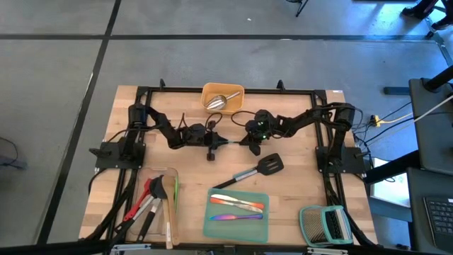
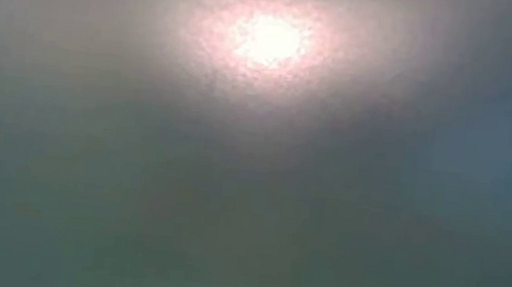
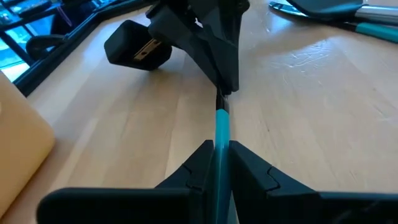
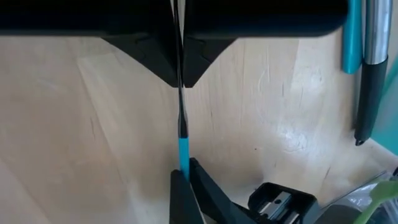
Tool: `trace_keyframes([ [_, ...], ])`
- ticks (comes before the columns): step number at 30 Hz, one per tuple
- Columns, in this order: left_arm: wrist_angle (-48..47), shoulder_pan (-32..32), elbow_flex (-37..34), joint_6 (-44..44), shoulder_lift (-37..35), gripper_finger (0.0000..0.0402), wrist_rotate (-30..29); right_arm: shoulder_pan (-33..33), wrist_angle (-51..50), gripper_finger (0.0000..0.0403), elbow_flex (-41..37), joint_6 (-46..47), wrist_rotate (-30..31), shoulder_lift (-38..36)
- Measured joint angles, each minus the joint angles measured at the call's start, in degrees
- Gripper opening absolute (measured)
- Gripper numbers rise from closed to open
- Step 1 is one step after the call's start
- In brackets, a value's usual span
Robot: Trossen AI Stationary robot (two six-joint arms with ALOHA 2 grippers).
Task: Pick & Place Kitchen Items
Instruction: Put the blue table knife into the green bin
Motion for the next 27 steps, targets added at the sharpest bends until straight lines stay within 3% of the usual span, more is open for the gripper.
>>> trace_keyframes([
  [6,-0.7,0.0,0.0,-2.4,0.0,0.0052,-0.5,0.0,-0.6,0.0004,0.3,0.0,1.0,0.0],
  [11,-1.3,0.1,-0.1,-5.2,-0.7,0.0087,-1.2,0.7,-0.8,0.0003,0.3,-1.2,3.9,0.1],
  [19,-1.1,0.4,-0.1,-8.4,-1.0,0.0146,0.3,4.5,1.6,0.0002,0.2,-5.0,11.4,0.1],
  [27,-1.0,0.3,0.0,-9.6,-1.0,0.0154,3.5,8.3,2.5,0.0002,0.1,-7.6,20.1,-1.2],
])
